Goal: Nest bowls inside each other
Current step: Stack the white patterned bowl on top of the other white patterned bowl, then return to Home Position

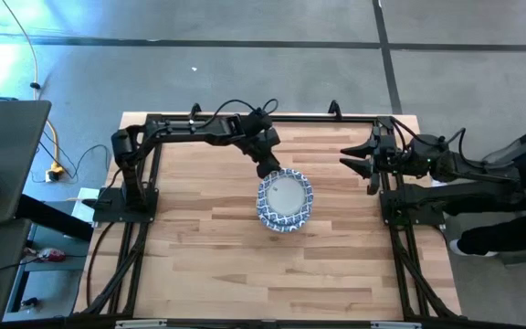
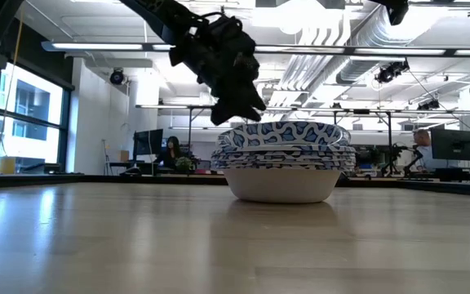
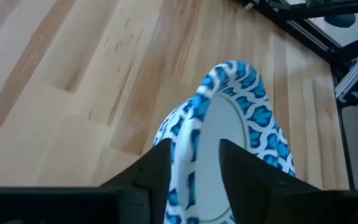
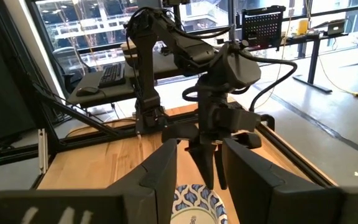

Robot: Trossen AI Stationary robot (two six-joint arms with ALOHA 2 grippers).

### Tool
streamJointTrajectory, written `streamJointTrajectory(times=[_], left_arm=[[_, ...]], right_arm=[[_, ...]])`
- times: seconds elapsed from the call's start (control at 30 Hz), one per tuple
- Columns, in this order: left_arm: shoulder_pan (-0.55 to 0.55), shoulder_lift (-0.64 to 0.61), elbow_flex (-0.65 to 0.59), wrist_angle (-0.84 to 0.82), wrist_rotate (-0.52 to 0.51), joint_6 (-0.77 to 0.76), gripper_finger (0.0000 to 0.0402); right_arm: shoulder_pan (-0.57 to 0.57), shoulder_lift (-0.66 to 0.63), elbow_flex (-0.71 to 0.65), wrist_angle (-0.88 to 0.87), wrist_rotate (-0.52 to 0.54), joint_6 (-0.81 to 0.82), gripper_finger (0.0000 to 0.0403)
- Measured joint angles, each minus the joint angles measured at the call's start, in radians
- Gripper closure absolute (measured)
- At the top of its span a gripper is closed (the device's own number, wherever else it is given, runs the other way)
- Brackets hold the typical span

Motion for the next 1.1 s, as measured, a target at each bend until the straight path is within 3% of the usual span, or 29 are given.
streamJointTrajectory(times=[0.33, 0.73, 0.93, 1.1], left_arm=[[-0.009, 0.0, 0.0, 0.026, -0.052, 0.0, 0.0327], [-0.05, 0.07, 0.001, 0.024, -0.032, 0.0, 0.0378], [-0.067, 0.092, 0.0, 0.017, -0.009, 0.0, 0.0388], [-0.051, 0.076, 0.003, 0.004, -0.002, -0.008, 0.0373]], right_arm=[[0.0, 0.0, 0.0, 0.0, 0.0, 0.0, 0.0281], [0.0, 0.0, 0.0, 0.0, 0.0, 0.008, 0.0281], [0.0, 0.0, 0.0, -0.002, 0.0, 0.011, 0.0281], [0.0, 0.0, 0.0, -0.004, 0.0, 0.011, 0.0281]])
